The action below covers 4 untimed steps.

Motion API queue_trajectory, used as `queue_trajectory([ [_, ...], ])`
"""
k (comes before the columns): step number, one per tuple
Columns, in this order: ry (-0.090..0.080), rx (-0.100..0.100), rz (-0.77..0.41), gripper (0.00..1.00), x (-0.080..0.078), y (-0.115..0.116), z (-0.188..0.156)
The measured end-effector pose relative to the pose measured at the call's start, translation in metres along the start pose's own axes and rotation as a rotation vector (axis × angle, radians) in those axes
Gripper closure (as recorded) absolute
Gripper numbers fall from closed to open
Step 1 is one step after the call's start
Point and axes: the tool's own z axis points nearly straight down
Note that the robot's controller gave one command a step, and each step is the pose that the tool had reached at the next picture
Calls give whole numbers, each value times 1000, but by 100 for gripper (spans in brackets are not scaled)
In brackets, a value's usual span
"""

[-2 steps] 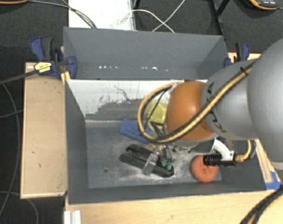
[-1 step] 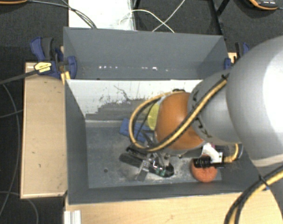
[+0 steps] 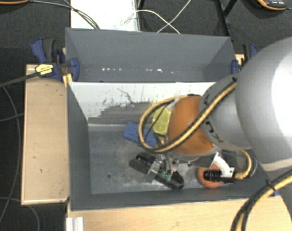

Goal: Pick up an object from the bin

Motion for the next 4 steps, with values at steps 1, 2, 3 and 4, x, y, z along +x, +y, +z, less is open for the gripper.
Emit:
queue_trajectory([
  [1, 0, 0, 1, 100, 0, 0, 0],
  [2, 2, 3, 1, 100, 1, -1, -7],
  [3, 6, 6, -1, 100, 2, -2, -27],
  [4, 3, 3, -2, 100, 1, -1, -55],
])
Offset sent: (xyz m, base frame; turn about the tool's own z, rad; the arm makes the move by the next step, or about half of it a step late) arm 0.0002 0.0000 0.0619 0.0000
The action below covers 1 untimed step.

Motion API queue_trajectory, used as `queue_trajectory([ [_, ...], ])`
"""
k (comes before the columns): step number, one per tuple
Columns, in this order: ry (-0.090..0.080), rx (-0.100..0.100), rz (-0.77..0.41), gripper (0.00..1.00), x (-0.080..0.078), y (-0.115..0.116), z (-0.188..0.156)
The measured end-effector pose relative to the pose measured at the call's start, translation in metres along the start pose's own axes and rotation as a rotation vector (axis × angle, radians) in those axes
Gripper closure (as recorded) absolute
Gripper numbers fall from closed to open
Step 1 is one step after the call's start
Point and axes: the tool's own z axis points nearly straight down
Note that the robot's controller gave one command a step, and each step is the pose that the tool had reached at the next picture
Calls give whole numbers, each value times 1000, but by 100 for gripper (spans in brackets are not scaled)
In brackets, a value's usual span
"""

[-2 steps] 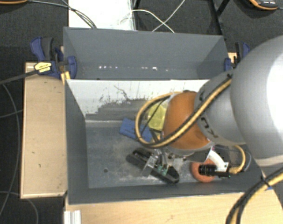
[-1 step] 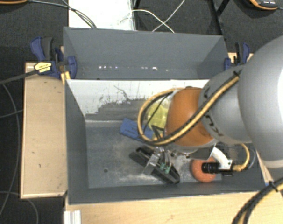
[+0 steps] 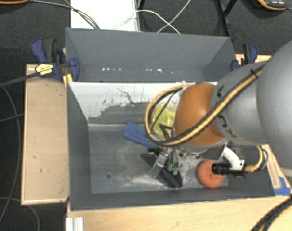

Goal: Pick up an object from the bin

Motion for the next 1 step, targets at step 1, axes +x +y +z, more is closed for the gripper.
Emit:
queue_trajectory([
  [1, 4, 4, 0, 100, 1, -1, -17],
])
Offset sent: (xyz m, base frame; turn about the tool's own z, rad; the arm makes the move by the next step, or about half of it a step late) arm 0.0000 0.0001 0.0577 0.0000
